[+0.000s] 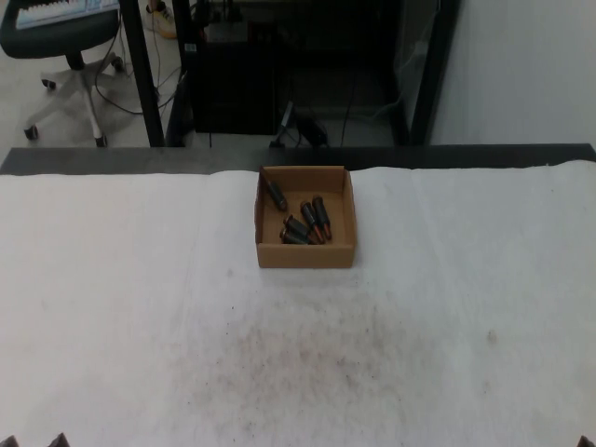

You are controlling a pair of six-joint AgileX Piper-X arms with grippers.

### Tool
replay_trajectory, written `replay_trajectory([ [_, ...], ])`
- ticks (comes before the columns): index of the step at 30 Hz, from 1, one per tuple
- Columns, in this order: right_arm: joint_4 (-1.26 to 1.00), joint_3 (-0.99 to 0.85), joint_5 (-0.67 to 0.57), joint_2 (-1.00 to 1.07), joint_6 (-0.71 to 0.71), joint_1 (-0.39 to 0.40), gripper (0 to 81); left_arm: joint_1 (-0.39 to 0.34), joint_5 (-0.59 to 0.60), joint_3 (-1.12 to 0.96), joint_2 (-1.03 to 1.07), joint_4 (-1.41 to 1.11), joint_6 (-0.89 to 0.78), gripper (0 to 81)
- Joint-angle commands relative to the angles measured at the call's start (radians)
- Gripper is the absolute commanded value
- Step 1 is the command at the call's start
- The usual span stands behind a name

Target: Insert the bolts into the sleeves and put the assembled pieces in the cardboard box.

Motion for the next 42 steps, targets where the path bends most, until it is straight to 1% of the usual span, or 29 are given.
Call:
replay_trajectory([
  [1, -0.003, -0.010, 0.002, -0.007, 0.005, 0.001, 0.8, -0.001, -0.001, -0.009, -0.047, -0.011, -0.009, 0.3],
  [7, -0.003, -0.010, 0.002, -0.061, 0.005, 0.001, 0.8, -0.001, -0.001, -0.009, -0.203, -0.011, -0.009, 0.3],
  [9, -0.003, -0.010, 0.002, -0.095, 0.005, 0.001, 0.8, -0.007, -0.001, -0.009, -0.203, -0.025, -0.009, 0.3],
  [14, -0.035, -0.010, 0.003, -0.095, 0.005, 0.001, 0.8, -0.014, -0.001, -0.009, -0.203, -0.040, -0.009, 0.3],
  [36, -0.034, -0.010, 0.003, -0.095, 0.005, 0.001, 0.8, -0.014, -0.001, -0.009, -0.203, -0.038, -0.007, 0.3],
  [39, -0.034, -0.010, 0.003, -0.095, 0.005, 0.001, 0.8, -0.016, -0.006, -0.009, -0.203, -0.038, 0.073, 0.3],
  [42, -0.034, -0.010, 0.003, -0.095, 0.005, 0.001, 0.8, -0.027, -0.017, -0.009, -0.203, -0.024, 0.239, 0.3],
])
